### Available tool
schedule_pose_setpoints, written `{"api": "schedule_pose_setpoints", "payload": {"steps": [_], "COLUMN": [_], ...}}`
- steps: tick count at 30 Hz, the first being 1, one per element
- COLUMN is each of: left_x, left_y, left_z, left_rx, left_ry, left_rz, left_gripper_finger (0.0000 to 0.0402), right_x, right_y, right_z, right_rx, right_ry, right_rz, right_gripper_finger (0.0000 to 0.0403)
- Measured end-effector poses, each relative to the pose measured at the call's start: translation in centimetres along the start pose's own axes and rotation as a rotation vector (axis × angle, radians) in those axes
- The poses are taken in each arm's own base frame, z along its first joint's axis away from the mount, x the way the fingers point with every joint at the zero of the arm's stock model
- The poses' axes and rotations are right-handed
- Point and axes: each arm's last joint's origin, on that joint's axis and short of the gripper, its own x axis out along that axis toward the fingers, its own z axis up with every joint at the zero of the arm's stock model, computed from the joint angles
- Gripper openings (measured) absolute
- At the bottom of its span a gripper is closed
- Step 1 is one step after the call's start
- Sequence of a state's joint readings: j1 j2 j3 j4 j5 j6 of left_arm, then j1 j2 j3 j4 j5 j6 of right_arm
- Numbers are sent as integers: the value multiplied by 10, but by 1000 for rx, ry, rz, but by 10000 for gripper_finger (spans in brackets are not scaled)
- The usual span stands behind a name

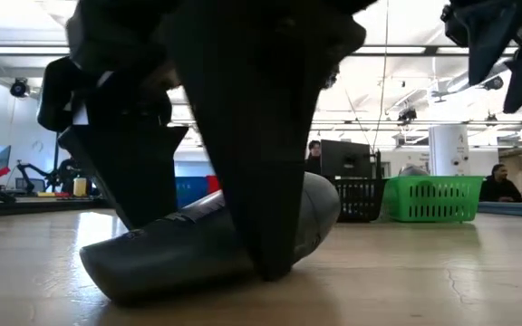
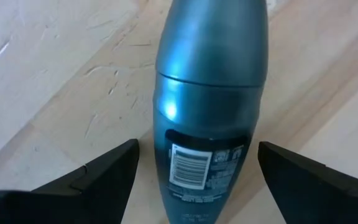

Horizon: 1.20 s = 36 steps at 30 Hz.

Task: Pick & Place Travel size toiletries
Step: Put the gray deodorant into the green bin

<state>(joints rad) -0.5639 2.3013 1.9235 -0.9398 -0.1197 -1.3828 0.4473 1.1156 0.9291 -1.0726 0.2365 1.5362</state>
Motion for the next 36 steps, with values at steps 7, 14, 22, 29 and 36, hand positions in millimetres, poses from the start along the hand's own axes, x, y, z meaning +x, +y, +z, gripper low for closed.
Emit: {"api": "schedule_pose_setpoints", "payload": {"steps": [7,14,22,29,36], "left_x": [5,14,15,9,-7], "left_y": [4,12,12,13,12], "left_z": [-2,-3,-2,3,5], "left_rx": [92,180,290,351,393], "left_ry": [-50,-88,-176,-292,-320], "left_rz": [27,69,84,125,106], "left_gripper_finger": [303,238,195,193,193], "right_x": [-2,3,16,33,37], "right_y": [17,22,46,57,60], "right_z": [0,-7,-27,-37,-39], "right_rx": [-16,-41,-74,-81,-79], "right_ry": [13,25,55,88,100], "right_rz": [175,179,281,261,268], "right_gripper_finger": [349,330,322,335,333]}}
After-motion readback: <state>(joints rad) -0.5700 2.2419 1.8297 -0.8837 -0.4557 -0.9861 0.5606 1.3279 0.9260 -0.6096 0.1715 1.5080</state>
